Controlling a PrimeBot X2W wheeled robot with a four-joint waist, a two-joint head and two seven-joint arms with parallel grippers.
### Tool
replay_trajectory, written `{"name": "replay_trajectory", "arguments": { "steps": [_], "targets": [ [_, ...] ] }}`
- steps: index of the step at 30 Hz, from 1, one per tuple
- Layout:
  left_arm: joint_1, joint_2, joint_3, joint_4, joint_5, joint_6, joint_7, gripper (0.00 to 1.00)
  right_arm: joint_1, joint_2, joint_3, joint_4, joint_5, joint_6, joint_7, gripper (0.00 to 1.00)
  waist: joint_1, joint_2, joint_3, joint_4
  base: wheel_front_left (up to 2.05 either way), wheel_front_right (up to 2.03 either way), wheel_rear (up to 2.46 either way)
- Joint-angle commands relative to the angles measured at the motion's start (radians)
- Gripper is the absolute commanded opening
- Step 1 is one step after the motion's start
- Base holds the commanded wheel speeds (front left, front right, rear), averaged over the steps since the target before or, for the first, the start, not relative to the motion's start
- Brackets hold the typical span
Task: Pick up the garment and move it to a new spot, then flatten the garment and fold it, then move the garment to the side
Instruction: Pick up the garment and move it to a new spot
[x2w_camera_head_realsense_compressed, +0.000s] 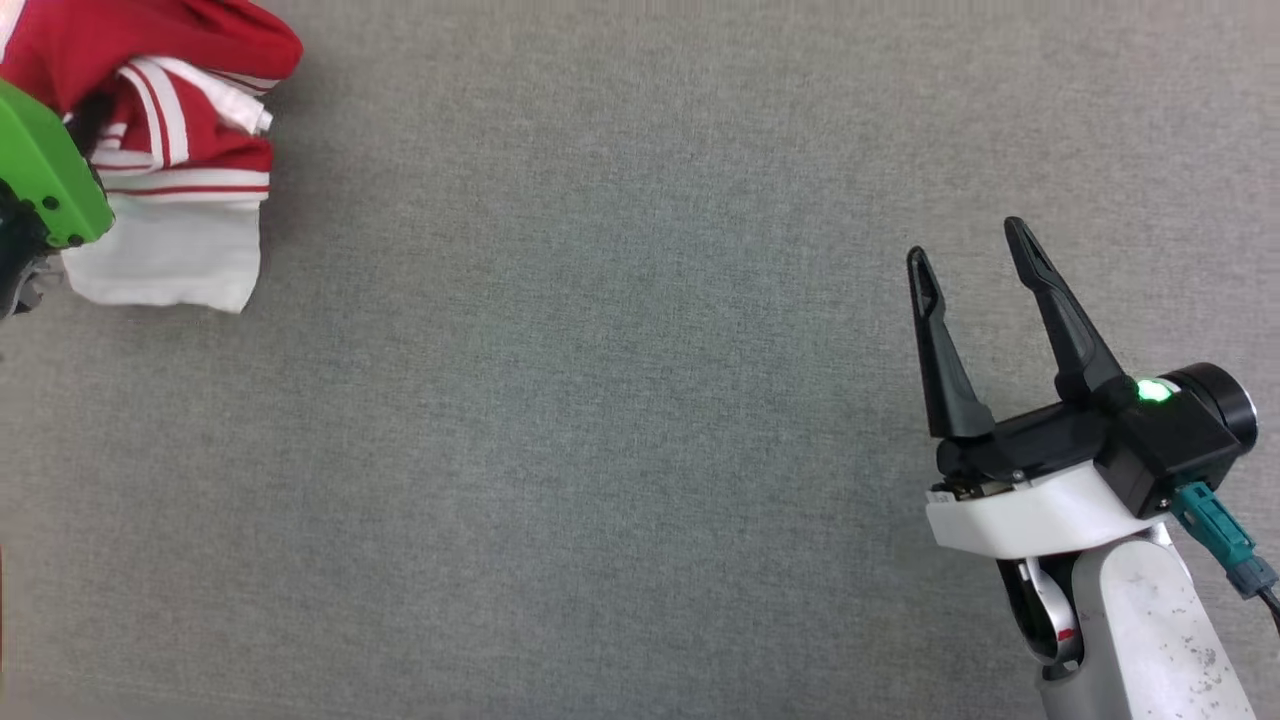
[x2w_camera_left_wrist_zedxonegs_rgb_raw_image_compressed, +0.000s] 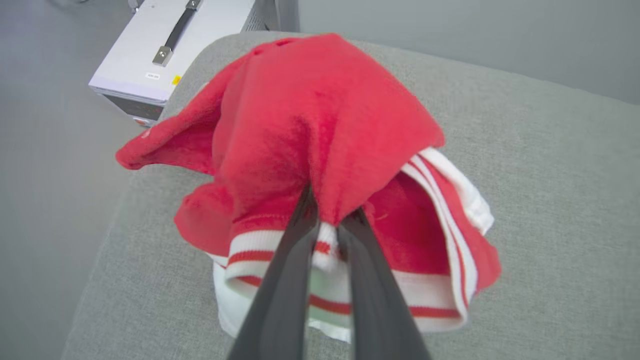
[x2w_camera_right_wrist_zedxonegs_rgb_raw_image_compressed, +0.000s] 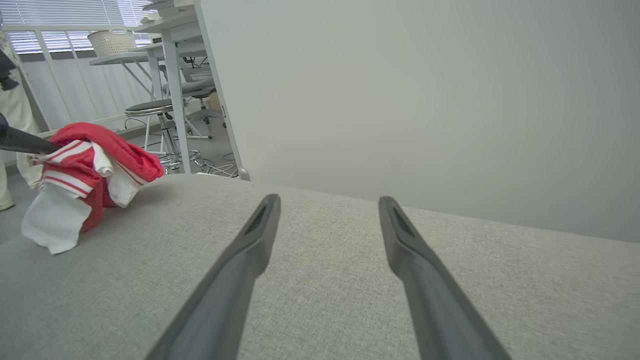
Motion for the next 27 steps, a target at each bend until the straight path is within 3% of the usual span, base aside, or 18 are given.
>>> {"name": "replay_trajectory", "arguments": {
  "steps": [1, 5, 11, 20, 27],
  "targets": [
    [-0.013, 0.014, -0.009, -0.032, 0.001, -0.003, -0.026, 0.0, 0.014, 0.005, -0.009, 0.007, 0.013, -0.001, -0.009, 1.0, -0.0001, 0.0, -0.094, -0.013, 0.0, 0.0, 0.0],
    [-0.026, 0.025, -0.029, -0.114, 0.026, -0.003, -0.087, 0.0, 0.038, 0.01, -0.021, 0.018, 0.03, -0.001, -0.009, 1.0, -0.0001, 0.0, -0.157, -0.031, 0.0, 0.0, 0.0],
    [-0.02, -0.006, -0.07, -0.23, 0.066, 0.0, -0.132, 0.0, 0.072, 0.012, -0.042, 0.018, 0.065, -0.001, -0.009, 1.0, -0.0001, 0.0, -0.235, -0.065, 0.0, 0.0, 0.0],
    [0.045, -0.112, -0.187, -0.382, 0.111, 0.004, -0.154, 0.0, 0.099, 0.012, -0.103, 0.004, 0.071, -0.001, -0.009, 1.0, -0.0001, 0.0, -0.282, -0.151, 0.0, 0.0, 0.0],
    [0.099, -0.221, -0.32, -0.385, 0.178, 0.002, -0.209, 0.0, 0.111, 0.012, -0.144, -0.002, 0.076, -0.001, -0.009, 1.0, -0.0001, 0.0, -0.269, -0.238, 0.0, 0.0, 0.0]
  ]
}}
